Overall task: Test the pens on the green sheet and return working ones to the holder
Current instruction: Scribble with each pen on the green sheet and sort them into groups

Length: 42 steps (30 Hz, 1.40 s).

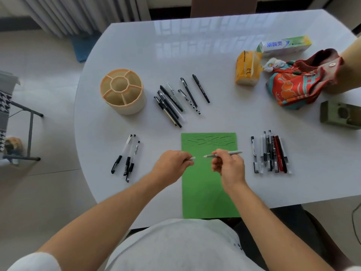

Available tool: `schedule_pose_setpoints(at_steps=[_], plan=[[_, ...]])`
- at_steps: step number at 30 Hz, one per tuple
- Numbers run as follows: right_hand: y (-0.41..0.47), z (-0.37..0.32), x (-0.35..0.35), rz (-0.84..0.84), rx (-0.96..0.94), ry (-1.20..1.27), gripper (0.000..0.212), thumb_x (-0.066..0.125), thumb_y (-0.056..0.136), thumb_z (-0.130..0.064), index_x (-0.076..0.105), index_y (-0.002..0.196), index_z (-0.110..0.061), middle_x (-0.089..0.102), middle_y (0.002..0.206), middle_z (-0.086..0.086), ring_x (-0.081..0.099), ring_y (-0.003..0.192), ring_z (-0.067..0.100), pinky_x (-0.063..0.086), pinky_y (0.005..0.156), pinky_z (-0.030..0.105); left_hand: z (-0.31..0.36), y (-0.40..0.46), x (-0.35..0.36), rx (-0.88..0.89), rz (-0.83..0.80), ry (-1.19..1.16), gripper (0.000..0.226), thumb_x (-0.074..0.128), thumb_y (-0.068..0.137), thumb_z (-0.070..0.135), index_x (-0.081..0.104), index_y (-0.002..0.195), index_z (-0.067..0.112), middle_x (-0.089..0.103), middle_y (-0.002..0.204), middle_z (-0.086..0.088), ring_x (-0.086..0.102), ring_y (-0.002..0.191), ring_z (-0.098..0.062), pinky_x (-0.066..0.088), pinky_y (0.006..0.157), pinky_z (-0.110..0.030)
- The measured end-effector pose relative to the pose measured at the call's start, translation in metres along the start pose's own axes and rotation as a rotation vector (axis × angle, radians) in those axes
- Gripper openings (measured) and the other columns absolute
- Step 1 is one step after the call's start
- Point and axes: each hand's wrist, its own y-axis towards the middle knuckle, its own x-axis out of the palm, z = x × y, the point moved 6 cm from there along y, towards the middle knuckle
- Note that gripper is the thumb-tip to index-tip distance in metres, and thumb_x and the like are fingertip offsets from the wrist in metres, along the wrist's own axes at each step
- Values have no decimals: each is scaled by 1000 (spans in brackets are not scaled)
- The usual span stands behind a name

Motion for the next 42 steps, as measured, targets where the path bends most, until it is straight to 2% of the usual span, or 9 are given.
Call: schedule_pose_setpoints(at_steps=[2, 4, 9, 13, 20, 27, 31, 35, 42], plan=[[19, -13, -42, 164, -11, 30, 20, 60, 93, -9, 69, 76, -6, 63, 55, 1, 55, 48, 15, 45, 47, 27, -34, -14, -8, -117, 20, 14, 21, 62, 96, 29, 71, 87, 12, 71, 72, -5, 65, 71, -28, 50, 68, -40], [34, -28, -67, 187, -69, -91, 17, 61, 93, -11, 70, 79, -7, 66, 57, -1, 58, 52, 14, 49, 50, 29, -61, -29, -14, -184, 40, 13, 17, 64, 94, 27, 72, 90, 13, 72, 76, -3, 67, 75, -27, 51, 70, -38], [33, -13, 6, -126, -165, -301, 14, 65, 95, -5, 74, 90, -14, 74, 77, 7, 68, 68, 18, 59, 68, 36, -35, -25, 6, -13, 33, 8, 18, 63, 95, 34, 71, 100, 19, 73, 100, 5, 67, 89, -17, 55, 76, -35], [29, 0, 52, -155, -301, -467, 17, 66, 90, -12, 72, 87, -27, 74, 78, 1, 71, 68, 22, 58, 64, 36, -15, -17, 29, 113, -53, 48, 20, 60, 96, 31, 71, 101, 14, 67, 125, -1, 58, 123, -18, 51, 93, -36], [31, 7, 77, -238, -494, -761, 4, 64, 92, -29, 67, 90, -26, 68, 72, -7, 64, 64, 17, 54, 60, 40, -20, -18, 40, 116, -116, 94, 24, 59, 97, 29, 72, 100, 9, 62, 135, -2, 48, 135, -16, 41, 103, -31], [37, -1, 55, -107, -462, -770, 4, 65, 87, -20, 67, 84, -20, 66, 64, -2, 62, 59, 19, 53, 58, 40, -24, -17, 41, 86, -121, 72, 25, 59, 97, 33, 72, 102, 12, 62, 137, 1, 48, 135, -11, 42, 105, -30], [36, -4, 32, -74, -320, -504, 9, 64, 88, -8, 65, 84, -16, 72, 73, 7, 68, 60, 26, 57, 58, 42, -21, -15, 36, 41, -78, -5, 24, 60, 96, 32, 73, 101, 12, 68, 126, 0, 61, 120, -16, 50, 98, -35], [20, -3, 17, -201, -175, -206, 3, 65, 89, -5, 64, 87, -6, 74, 75, 16, 68, 62, 24, 58, 59, 36, -22, -13, 26, -50, 13, -110, 24, 61, 97, 34, 72, 106, 15, 71, 117, 2, 66, 104, -16, 52, 93, -34], [-4, 3, 15, -322, -100, -166, 8, 64, 93, 2, 66, 87, -3, 73, 76, 19, 67, 60, 21, 59, 58, 31, -9, -13, 21, -67, -50, -132, 18, 61, 96, 35, 69, 101, 19, 68, 87, 6, 62, 80, -13, 53, 76, -38]])
